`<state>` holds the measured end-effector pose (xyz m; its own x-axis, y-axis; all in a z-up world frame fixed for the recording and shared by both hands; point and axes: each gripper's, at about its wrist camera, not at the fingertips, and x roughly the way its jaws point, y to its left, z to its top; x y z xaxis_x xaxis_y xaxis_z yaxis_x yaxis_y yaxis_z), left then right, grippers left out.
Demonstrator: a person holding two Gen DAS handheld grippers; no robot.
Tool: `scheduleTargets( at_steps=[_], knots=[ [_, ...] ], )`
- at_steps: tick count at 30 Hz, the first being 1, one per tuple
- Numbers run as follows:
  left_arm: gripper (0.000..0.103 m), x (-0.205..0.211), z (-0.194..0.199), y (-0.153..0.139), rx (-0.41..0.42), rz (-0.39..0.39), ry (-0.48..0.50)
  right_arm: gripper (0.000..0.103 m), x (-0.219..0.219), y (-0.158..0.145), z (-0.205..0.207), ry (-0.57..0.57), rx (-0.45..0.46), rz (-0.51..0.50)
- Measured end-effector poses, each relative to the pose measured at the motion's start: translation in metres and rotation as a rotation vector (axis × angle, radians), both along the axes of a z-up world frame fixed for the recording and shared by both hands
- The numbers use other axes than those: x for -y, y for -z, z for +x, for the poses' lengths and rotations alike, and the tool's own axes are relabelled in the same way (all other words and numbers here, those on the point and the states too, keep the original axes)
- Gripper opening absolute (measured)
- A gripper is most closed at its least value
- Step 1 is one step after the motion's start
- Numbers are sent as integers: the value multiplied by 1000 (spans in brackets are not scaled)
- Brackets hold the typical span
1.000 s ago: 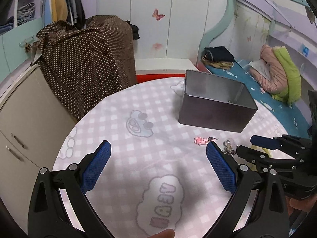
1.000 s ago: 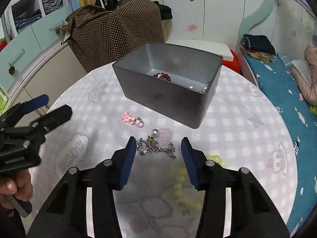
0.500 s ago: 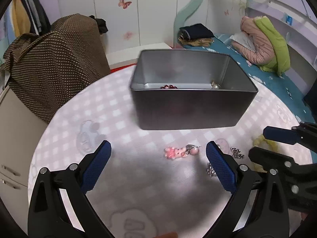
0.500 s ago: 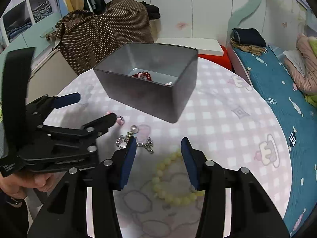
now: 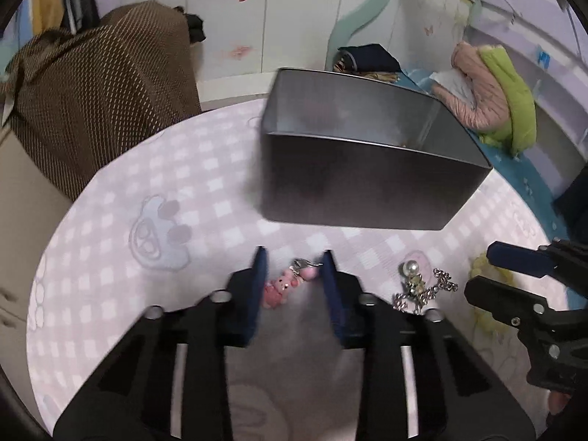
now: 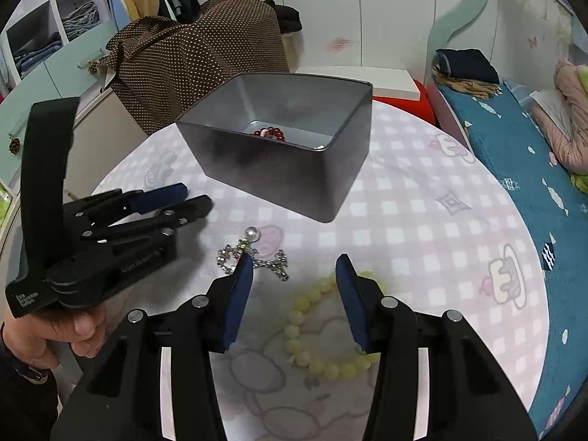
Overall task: Organize jewelry
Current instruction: 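Grasp the pink bear charm with the left tool while the right tool grasps the silver chain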
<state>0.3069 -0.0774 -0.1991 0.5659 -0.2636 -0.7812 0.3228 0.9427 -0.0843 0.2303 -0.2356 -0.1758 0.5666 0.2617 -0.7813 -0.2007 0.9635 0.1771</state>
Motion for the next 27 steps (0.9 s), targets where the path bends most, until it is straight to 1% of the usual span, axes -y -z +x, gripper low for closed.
scheduleTargets(
  at_steps=[1,8,10,12,13,17,18,20,21,24,26,27],
  knots=[
    [19,-4,-1,-1,-5,-11,-7,45,-1,0,-1,-6,0,0],
    [17,-28,-21,-7,-1,-39,-56,44,-21,1,6,-73,-7,-1],
    [17,-35,-28,-10,8,-38,-64,39,-28,1,10,-92,-8,5],
    [17,-37,-34,-14,17,-35,-62,30,-32,1,14,-105,-7,14],
    [17,-38,-36,-16,20,-35,-61,27,-33,0,16,-106,-11,19],
    [17,-40,-44,-19,28,-41,-59,20,-35,5,27,-90,-36,30],
    [17,-40,-46,-19,29,-41,-58,17,-36,6,28,-90,-43,24],
    [17,-41,-47,-19,31,-42,-56,13,-43,12,31,-96,-56,-28],
    [17,-42,-47,-20,31,-43,-55,10,-46,12,30,-102,-43,-56],
    [17,-43,-46,-20,30,-42,-55,10,-48,12,26,-106,-34,-81],
    [17,-44,-46,-20,28,-45,-58,9,-43,11,25,-97,-25,-54],
    [17,-44,-47,-20,28,-46,-59,10,-37,8,24,-91,-19,-12]
  ],
)
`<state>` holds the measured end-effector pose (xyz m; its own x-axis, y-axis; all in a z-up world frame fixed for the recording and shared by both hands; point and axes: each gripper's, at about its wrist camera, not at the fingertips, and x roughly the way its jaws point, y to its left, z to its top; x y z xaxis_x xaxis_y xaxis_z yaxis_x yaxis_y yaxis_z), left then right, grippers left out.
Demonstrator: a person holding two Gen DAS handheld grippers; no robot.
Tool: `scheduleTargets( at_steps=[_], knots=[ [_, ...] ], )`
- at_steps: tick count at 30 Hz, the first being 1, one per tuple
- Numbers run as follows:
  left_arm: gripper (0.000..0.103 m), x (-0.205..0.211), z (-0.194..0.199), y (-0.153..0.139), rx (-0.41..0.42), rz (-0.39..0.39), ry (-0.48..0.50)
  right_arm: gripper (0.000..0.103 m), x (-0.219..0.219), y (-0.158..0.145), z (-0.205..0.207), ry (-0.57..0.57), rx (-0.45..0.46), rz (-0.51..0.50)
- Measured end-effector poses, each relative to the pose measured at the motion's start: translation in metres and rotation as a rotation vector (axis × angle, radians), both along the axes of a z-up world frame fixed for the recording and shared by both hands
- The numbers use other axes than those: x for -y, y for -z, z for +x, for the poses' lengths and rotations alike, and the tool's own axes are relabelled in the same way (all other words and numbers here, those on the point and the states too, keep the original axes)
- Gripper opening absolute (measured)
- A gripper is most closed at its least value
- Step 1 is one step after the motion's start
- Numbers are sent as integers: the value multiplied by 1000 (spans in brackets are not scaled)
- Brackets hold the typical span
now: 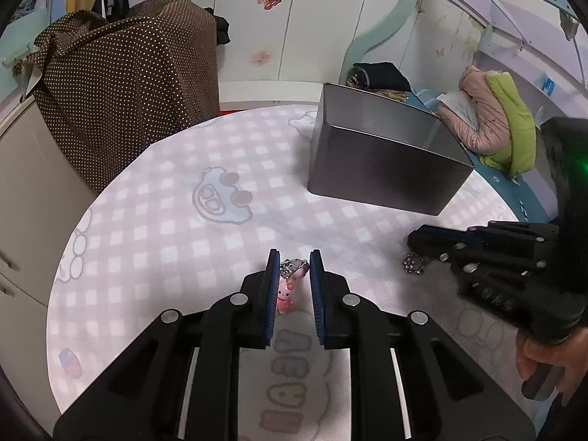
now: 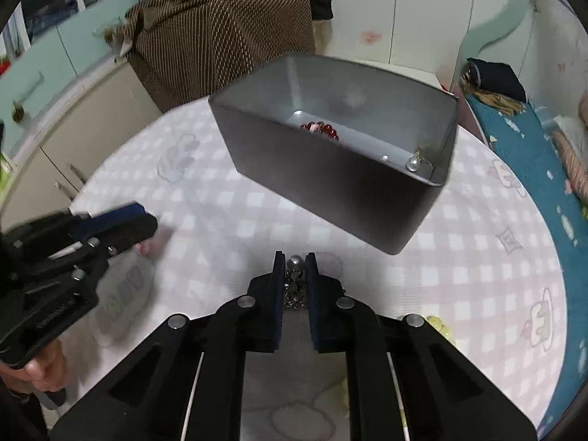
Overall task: Organize jewelry
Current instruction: 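Grasp the pink bear charm with the left tool while the right tool grasps the silver chain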
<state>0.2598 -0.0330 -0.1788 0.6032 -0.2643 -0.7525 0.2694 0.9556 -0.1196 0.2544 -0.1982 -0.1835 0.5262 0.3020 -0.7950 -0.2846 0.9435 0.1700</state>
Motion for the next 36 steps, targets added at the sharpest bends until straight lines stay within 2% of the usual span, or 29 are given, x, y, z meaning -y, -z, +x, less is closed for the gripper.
scheduleTargets(
  at_steps=[7,12,15,18,20,21,26,28,31,34,36],
  knots=[
    [17,-4,-2,-10,15,-17,-3,9,50,-15,-1,35,-32,343],
    [17,-4,-6,-17,27,-19,2,9,71,-22,-7,14,-47,512],
    [17,-2,-9,-19,29,-18,9,10,76,-17,-5,15,-84,567],
    [17,0,-11,-19,29,-14,19,14,70,-3,-3,43,-144,432],
    [17,1,-12,-20,30,-10,24,21,72,1,-5,62,-165,402],
    [17,1,-13,-20,30,-8,26,25,74,2,-8,74,-160,401],
    [17,-1,-14,-20,29,-1,24,31,69,-14,-31,79,-63,270],
    [17,-3,-15,-19,28,-3,21,31,53,-21,-45,10,-16,175],
    [17,-1,-15,-19,26,-4,21,31,29,-16,-51,-76,-1,75],
    [17,0,-17,-18,25,-9,23,31,17,-3,-47,-86,-9,-18],
    [17,1,-18,-19,26,-8,26,25,10,6,-44,-91,11,-75]
  ],
)
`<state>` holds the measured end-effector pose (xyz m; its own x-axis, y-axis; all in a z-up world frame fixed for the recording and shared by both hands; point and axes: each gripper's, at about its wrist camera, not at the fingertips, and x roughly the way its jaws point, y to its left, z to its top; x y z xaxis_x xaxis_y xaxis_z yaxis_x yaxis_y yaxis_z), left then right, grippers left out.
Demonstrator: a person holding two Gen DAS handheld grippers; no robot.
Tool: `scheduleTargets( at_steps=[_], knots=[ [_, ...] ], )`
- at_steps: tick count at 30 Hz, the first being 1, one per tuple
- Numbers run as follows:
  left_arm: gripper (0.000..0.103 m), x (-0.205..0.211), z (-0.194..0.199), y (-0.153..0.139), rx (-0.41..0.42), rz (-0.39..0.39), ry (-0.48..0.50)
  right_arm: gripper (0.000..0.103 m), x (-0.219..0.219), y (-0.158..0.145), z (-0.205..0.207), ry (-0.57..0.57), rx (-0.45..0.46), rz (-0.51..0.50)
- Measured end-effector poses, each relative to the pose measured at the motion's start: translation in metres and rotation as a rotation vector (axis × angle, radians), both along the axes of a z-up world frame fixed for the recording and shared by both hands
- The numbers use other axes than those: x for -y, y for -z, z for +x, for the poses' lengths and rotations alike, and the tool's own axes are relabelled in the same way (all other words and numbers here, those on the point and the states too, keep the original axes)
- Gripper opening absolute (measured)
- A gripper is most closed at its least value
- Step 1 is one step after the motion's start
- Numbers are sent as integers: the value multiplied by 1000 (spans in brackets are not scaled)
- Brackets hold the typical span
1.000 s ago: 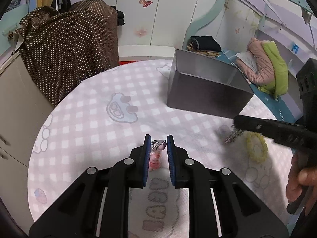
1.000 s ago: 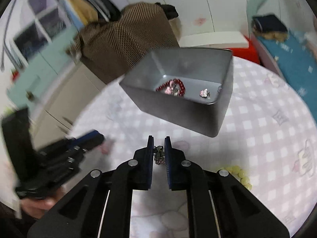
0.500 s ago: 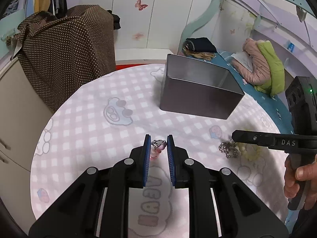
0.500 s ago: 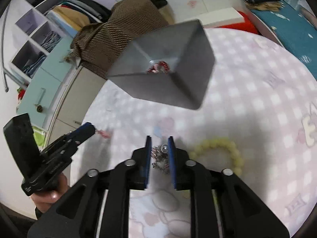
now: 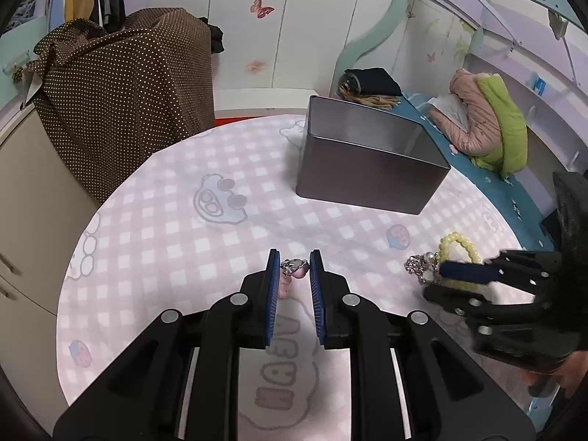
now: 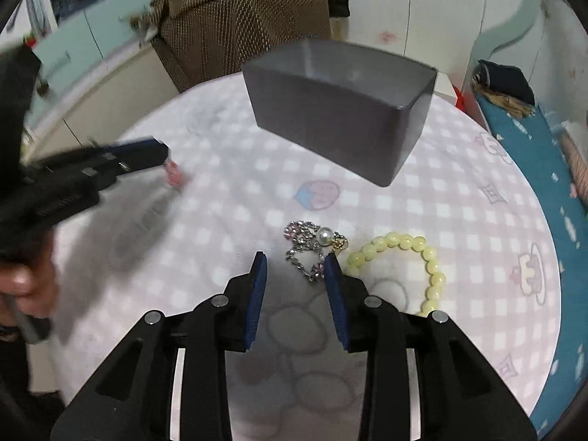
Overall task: Organize jewelry
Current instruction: 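Lift the pink bear charm and silver chain and carry both over the grey box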
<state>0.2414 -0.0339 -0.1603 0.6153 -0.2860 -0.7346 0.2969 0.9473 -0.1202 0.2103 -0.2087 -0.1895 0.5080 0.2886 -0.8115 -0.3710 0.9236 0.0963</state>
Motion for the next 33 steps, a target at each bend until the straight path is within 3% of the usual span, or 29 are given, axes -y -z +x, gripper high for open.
scheduleTargets(
  at_steps=[1,2,7,15,21,28,33],
  knots=[
    [17,0,0,0,-1,0,0,22,-5,3,-1,-13,18,-34],
    [17,0,-1,1,-1,1,0,10,-10,4,-1,-21,20,-59],
    [17,-2,-2,0,2,-2,-7,7,-10,4,-7,-43,14,-83],
    [17,-2,-3,-3,7,-14,-1,7,33,-41,-11,-42,9,283],
    [17,-3,-5,-12,24,-23,-3,7,51,-66,-1,-41,23,490],
    [17,-2,-5,-22,42,-23,7,7,62,-82,-7,-20,43,532],
    [17,8,5,-51,97,-28,46,7,67,-105,-1,-22,101,536]
  ],
)
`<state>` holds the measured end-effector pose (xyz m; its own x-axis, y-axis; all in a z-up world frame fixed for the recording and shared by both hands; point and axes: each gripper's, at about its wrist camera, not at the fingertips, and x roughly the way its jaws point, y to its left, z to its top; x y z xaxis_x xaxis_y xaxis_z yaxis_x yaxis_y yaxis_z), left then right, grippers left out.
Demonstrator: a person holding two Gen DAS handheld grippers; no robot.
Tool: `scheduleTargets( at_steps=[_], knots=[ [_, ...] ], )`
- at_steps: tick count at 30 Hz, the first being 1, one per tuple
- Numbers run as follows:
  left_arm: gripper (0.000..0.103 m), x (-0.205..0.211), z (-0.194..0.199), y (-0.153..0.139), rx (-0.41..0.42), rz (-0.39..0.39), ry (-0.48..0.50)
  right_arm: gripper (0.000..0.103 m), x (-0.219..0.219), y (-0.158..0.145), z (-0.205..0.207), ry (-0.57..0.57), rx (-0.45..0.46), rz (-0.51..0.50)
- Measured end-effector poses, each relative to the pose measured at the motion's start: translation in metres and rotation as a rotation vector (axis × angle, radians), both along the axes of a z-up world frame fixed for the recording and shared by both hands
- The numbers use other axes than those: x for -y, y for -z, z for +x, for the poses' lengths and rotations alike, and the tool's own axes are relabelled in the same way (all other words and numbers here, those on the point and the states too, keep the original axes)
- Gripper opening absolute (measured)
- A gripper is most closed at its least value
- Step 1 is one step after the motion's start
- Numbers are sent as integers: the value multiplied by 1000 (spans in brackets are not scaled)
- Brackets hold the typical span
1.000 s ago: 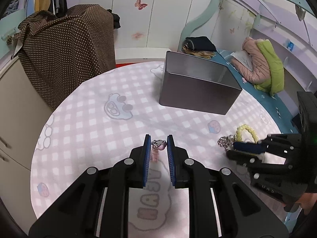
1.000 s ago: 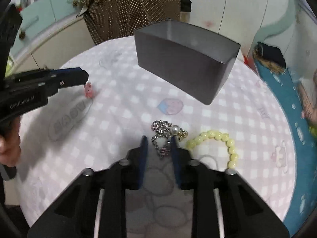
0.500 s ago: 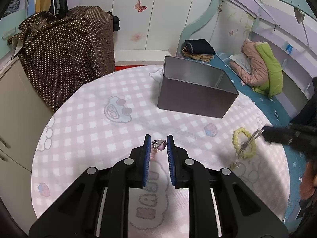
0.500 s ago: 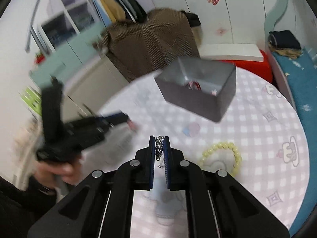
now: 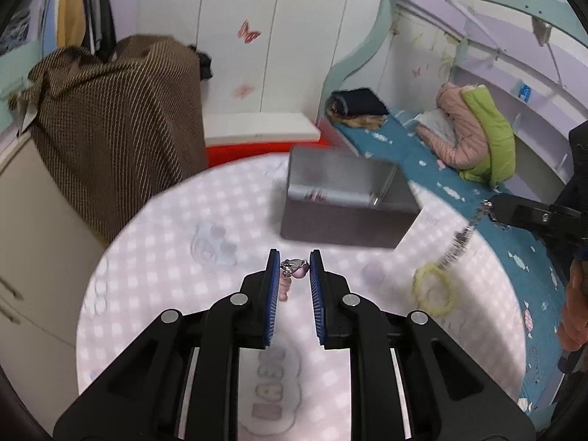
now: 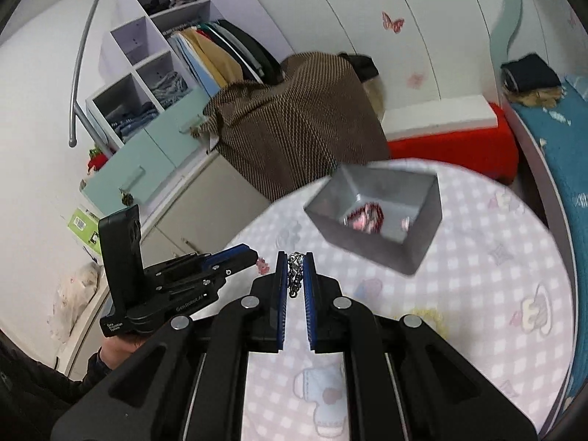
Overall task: Organize jewelry
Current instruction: 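Lift the pink bear charm and silver chain and carry both over the grey box, then open both tools to drop the charm and chain into the box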
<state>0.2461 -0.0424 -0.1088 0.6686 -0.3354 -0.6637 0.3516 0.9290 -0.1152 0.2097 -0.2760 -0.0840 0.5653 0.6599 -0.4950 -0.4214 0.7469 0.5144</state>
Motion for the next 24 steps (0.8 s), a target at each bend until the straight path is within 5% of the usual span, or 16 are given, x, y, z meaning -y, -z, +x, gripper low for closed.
scheduleTargets(
  at_steps=[11,24],
  knots=[
    [17,27,63,-72,60,-24,60,7,4,-47,46,67,100,-63],
    [17,68,111,-55,-15,25,73,7,-25,-5,107,99,17,-270]
  ],
)
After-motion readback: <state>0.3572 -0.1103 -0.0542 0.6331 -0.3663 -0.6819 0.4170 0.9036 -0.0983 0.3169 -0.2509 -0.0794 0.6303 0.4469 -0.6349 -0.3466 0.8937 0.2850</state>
